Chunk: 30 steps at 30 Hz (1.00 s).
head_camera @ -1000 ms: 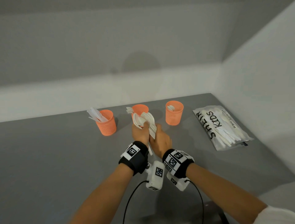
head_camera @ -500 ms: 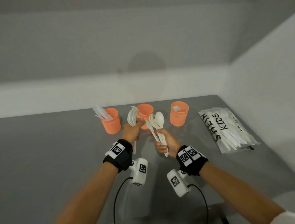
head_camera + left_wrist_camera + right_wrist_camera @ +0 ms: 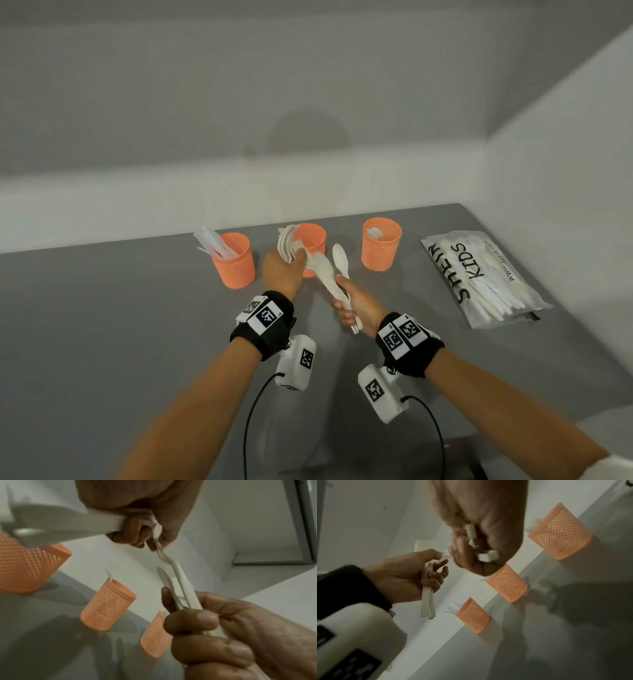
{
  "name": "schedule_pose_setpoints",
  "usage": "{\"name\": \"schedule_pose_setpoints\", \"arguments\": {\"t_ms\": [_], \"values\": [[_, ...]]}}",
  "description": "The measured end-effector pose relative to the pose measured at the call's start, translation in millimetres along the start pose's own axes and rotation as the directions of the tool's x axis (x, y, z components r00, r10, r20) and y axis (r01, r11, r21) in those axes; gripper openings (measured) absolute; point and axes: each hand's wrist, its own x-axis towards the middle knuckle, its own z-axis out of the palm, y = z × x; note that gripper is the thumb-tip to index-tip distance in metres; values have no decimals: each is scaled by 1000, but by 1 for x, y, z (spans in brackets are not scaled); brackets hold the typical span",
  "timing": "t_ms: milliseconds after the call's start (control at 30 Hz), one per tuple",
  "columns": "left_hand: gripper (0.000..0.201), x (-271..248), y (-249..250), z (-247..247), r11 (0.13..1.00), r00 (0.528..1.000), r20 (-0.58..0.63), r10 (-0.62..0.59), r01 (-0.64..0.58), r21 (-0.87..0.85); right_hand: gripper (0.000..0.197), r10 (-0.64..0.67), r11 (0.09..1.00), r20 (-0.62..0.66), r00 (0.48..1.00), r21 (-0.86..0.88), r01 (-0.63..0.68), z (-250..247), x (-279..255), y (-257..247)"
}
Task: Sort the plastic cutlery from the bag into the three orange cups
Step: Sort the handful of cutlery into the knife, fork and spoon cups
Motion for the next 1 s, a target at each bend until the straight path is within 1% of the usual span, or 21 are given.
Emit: {"name": "schedule_pose_setpoints", "arguments": {"t_ms": [33, 67, 100, 167, 233, 300, 367, 467, 533, 567, 633, 700, 767, 833, 867, 933, 1000], "values": [[18, -2, 0, 1, 997, 999, -40, -16, 13, -72, 28, -42, 999, -43, 998, -9, 41, -1, 1, 0], [19, -3, -2, 2, 986, 997, -45, -62, 54, -157, 25, -83, 996, -74, 994, -29, 81, -1, 2, 0], [18, -6, -4, 4, 965, 992, -18, -124, 117, -234, 22, -116, 992, -95, 989, -59, 111, 0, 3, 0], [8, -10, -11, 9, 906, 969, 88, -233, 249, -343, 21, -152, 984, -118, 981, -113, 139, 3, 5, 1], [16, -16, -17, 14, 851, 939, 180, -294, 343, -399, 22, -180, 974, -116, 977, -162, 160, 8, 6, 3], [21, -20, -18, 17, 822, 918, 246, -310, 389, -415, 24, -209, 961, -113, 971, -210, 182, 12, 8, 7], [26, -22, -19, 17, 820, 914, 233, -334, 403, -406, 22, -229, 953, -123, 966, -232, 197, 15, 12, 11], [31, -18, -21, 12, 826, 921, 116, -373, 386, -411, 14, -240, 947, -141, 960, -250, 201, 12, 12, 15], [33, -16, -24, 7, 826, 924, 72, -375, 369, -427, 17, -257, 933, -133, 957, -293, 210, 9, 10, 16], [34, -14, -27, 5, 824, 924, 82, -373, 370, -429, 20, -269, 923, -127, 955, -317, 218, 9, 9, 16], [31, -13, -31, 2, 828, 922, 147, -358, 386, -407, 25, -292, 904, -122, 949, -359, 232, 9, 11, 17], [27, -14, -32, 0, 860, 920, 217, -327, 385, -335, 30, -310, 892, -119, 943, -380, 245, 12, 12, 16], [24, -15, -32, -1, 895, 923, 263, -281, 351, -276, 34, -321, 878, -102, 942, -406, 255, 15, 12, 17], [21, -15, -31, 0, 919, 934, 268, -236, 304, -251, 37, -347, 832, -72, 935, -484, 272, 18, 10, 18], [22, -14, -31, 1, 923, 937, 254, -238, 300, -242, 36, -371, 788, -56, 927, -547, 283, 18, 9, 20], [28, -12, -29, 4, 915, 936, 239, -258, 316, -250, 34, -418, 663, -22, 908, -691, 288, 14, 10, 24], [36, -11, -23, 8, 900, 928, 265, -263, 335, -280, 35, -439, 547, -8, 899, -796, 260, 7, 10, 25]]}}
